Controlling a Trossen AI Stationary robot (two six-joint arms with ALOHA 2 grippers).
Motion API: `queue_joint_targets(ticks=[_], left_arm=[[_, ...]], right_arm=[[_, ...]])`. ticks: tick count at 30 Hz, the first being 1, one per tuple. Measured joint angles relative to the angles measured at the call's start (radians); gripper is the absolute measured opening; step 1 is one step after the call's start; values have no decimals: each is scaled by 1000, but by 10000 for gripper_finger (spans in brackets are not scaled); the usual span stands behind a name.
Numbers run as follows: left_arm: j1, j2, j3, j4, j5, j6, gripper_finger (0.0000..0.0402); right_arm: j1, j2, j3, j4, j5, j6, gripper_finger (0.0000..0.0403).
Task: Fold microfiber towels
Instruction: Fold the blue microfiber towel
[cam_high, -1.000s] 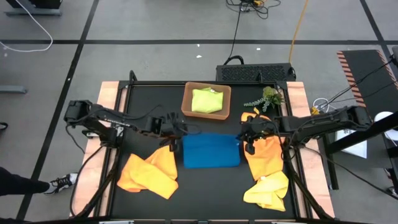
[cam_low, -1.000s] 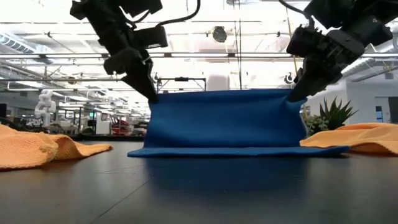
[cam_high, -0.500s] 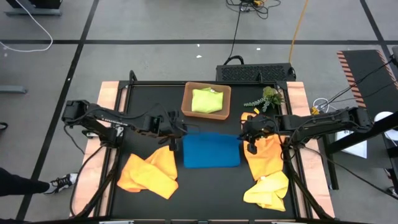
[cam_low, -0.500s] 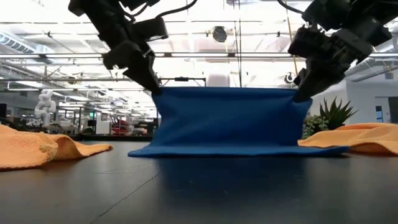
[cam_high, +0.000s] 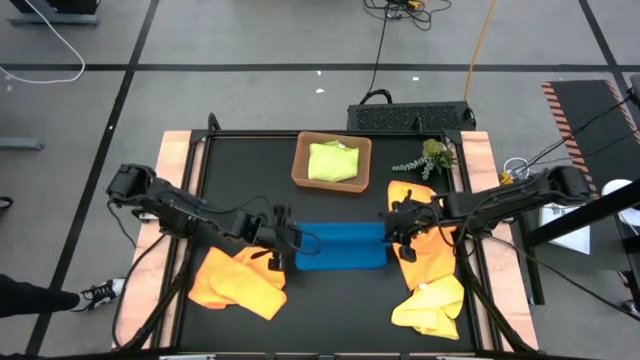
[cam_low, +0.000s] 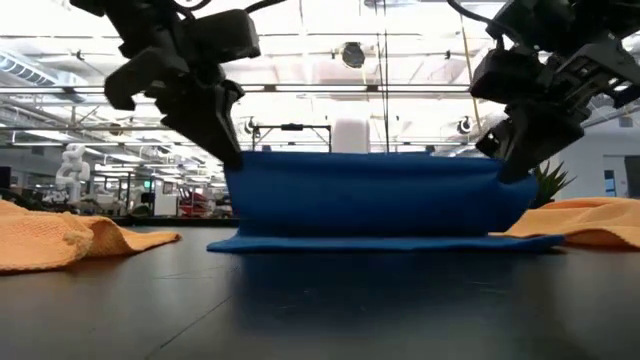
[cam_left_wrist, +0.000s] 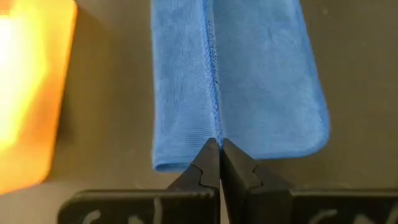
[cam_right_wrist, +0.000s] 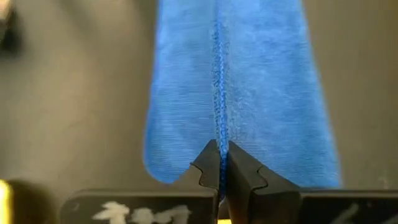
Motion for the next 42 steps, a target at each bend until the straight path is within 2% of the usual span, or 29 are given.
queue_joint_targets(ticks=[8, 19, 23, 31, 34, 38, 42], left_arm=[[-42, 42, 0, 35, 28, -23, 1], [-59, 78, 0, 87, 103, -51, 10], [-62, 78, -1, 98, 135, -75, 31], [-62, 74, -1, 104, 162, -113, 80], [-58, 54, -1, 129, 145, -120, 88], [-34, 54, -1, 227, 129, -118, 90], [-2, 68, 0, 349, 166, -117, 90]], right_arm=[[61, 58, 0, 24, -4, 73, 0], [112, 59, -2, 71, -6, 80, 3], [136, 60, -2, 70, -10, 80, 27], [159, 60, -2, 76, -32, 106, 105], [146, 59, -2, 76, 8, 129, 122], [64, 58, -2, 51, 132, 243, 127], [-37, 58, -2, 17, 147, 244, 128]])
